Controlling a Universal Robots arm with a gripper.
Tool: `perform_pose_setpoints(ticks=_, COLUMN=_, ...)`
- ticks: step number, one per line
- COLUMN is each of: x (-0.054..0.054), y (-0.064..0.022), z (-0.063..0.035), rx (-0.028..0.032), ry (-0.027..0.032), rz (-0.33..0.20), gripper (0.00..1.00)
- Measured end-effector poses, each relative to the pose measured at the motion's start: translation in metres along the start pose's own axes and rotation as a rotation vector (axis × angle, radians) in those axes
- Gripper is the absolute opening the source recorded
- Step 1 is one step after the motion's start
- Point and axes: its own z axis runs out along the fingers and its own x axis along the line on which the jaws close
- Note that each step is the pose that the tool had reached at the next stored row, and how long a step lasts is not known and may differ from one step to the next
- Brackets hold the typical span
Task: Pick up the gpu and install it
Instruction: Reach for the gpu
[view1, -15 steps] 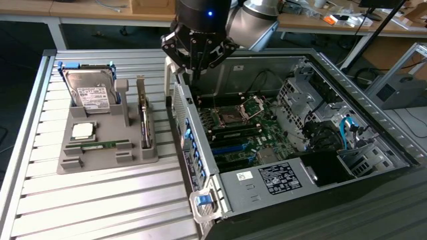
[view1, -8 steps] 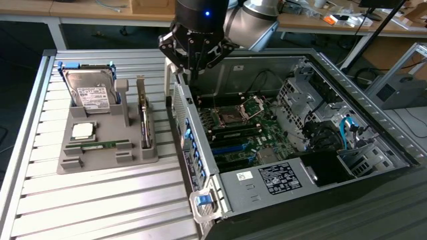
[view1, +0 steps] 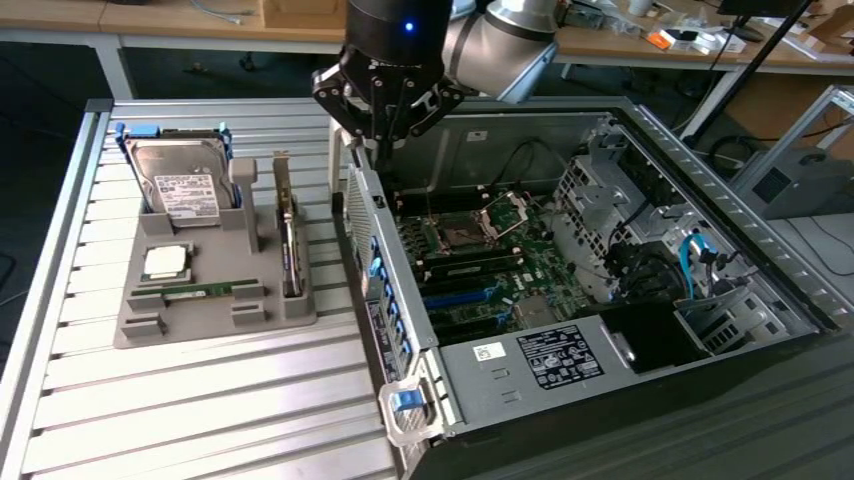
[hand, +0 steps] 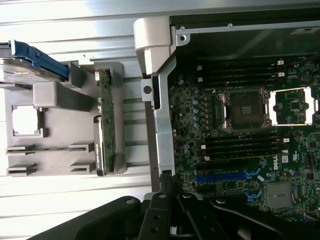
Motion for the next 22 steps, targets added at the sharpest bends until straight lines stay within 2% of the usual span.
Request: perform_pose_setpoints(ticks=22, x=0.0082, y=-0.0006, z=-0.0002, rx=0.0001, ry=0.0001, rz=0.0, gripper=0.11)
